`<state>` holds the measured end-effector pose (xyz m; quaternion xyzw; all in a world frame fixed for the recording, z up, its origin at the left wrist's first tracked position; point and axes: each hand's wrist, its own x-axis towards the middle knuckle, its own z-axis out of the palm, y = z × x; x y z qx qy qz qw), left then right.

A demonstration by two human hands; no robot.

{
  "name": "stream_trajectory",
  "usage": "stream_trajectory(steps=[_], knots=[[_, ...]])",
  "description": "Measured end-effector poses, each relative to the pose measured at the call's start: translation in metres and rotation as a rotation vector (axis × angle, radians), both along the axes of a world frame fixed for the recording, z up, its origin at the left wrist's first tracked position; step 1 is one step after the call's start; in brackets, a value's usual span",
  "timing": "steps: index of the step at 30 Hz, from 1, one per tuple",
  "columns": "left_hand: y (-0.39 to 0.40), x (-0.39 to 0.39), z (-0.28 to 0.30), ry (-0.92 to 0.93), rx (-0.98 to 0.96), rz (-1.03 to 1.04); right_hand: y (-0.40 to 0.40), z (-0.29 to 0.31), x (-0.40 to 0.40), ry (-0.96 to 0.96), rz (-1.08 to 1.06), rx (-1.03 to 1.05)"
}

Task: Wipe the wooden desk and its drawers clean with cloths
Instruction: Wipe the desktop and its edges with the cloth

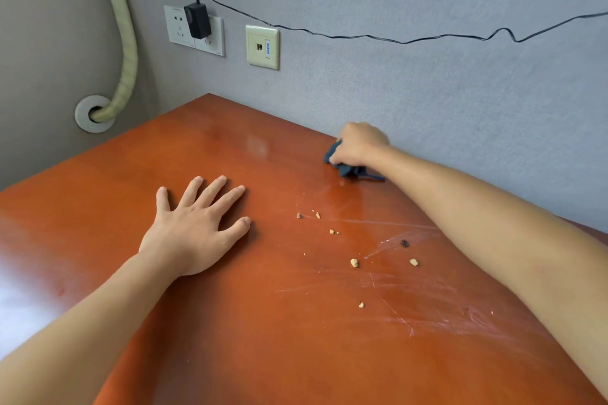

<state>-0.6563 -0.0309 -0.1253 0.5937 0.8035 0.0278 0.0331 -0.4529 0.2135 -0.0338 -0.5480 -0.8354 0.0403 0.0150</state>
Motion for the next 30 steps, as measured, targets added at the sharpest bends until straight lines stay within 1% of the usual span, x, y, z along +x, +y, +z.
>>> stream_trajectory(steps=[2,5,7,11,13,15,18,20,22,24,27,29,30], knots=[[0.000,0.000,0.000,0.004,-0.006,0.002,0.015,0.003,0.017,0.023,-0.094,0.005],[0.001,0.000,0.000,0.008,-0.003,-0.001,0.015,0.003,0.022,0.003,-0.098,0.000],[0.001,0.000,-0.001,0.008,-0.001,-0.003,0.000,-0.002,0.016,0.008,-0.031,-0.001],[0.000,0.000,-0.001,0.011,0.000,-0.005,-0.044,-0.021,0.008,0.060,0.234,-0.022],[0.000,-0.001,-0.001,0.011,0.001,-0.004,-0.047,-0.025,0.012,0.068,0.283,-0.021],[0.000,-0.001,-0.001,0.008,-0.001,-0.003,-0.025,-0.024,0.023,0.080,0.199,-0.030],[0.000,0.000,0.000,0.000,-0.001,0.002,0.016,-0.021,0.047,0.096,-0.006,-0.001],[0.001,0.001,0.000,0.001,0.001,0.004,0.027,-0.025,0.054,0.117,-0.050,0.003],[0.001,0.001,0.000,0.003,0.004,0.000,0.018,-0.030,0.050,0.135,0.003,0.014],[0.001,0.000,0.000,0.001,0.012,0.000,-0.006,-0.038,0.046,0.181,0.132,0.023],[0.000,0.000,-0.002,0.003,0.014,0.001,-0.042,-0.043,0.055,0.238,0.335,-0.058],[0.000,0.000,-0.002,0.003,0.016,-0.001,-0.041,-0.040,0.067,0.203,0.376,-0.074],[0.000,0.000,-0.002,0.004,0.016,-0.003,-0.030,-0.037,0.073,0.185,0.344,-0.046]])
